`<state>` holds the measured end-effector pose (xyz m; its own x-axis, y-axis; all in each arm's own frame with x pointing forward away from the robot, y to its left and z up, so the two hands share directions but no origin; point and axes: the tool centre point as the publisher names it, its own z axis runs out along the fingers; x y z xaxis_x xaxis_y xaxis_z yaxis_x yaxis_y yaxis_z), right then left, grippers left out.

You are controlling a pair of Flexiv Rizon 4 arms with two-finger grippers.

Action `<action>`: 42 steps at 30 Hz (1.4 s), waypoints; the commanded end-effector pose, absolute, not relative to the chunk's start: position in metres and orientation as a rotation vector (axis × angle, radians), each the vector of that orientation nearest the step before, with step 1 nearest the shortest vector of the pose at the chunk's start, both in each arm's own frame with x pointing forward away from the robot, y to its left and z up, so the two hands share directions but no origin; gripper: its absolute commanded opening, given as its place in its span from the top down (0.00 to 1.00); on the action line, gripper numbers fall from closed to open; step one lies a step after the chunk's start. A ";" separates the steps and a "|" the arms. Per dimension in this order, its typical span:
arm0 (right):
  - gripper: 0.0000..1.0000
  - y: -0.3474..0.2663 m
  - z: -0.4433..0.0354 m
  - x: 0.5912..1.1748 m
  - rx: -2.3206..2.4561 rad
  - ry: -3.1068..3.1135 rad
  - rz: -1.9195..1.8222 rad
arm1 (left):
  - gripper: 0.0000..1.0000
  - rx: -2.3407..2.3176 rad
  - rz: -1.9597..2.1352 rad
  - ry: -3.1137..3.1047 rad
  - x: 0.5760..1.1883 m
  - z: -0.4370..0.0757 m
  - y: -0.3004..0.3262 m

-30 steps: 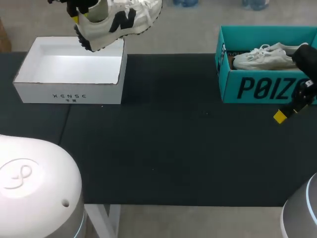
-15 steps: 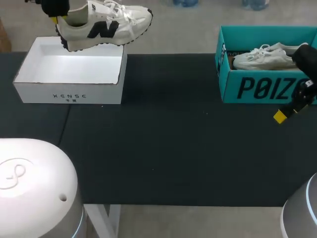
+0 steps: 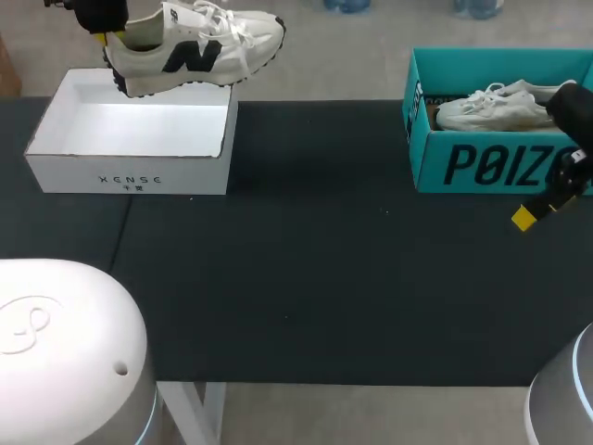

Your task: Take the shoe out of the shoebox, open the shoe tongue, remove and reinsert the insole, then place the shoe into the shoebox

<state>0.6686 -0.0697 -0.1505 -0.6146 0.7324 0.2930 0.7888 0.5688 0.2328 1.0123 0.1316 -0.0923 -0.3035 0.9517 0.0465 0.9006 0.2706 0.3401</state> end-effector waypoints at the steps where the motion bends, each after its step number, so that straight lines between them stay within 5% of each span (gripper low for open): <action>1: 0.00 -0.069 -0.151 0.670 -1.289 -2.633 -0.510 | 1.00 1.739 0.482 2.363 1.015 -0.090 0.136; 18: 0.00 -0.069 -0.151 0.670 -1.289 -2.633 -0.510 | 1.00 2.322 0.336 2.174 1.035 -0.105 0.184; 42: 0.00 -0.069 -0.151 0.670 -1.289 -2.633 -0.510 | 1.00 2.431 0.364 2.113 1.106 -0.132 0.259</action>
<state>0.6686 -0.0697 -0.1505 -0.6146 0.7324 0.2930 0.7888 0.5688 0.2328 1.0982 0.2535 -0.1291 0.1236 0.9604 0.2497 0.9847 -0.1499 0.0889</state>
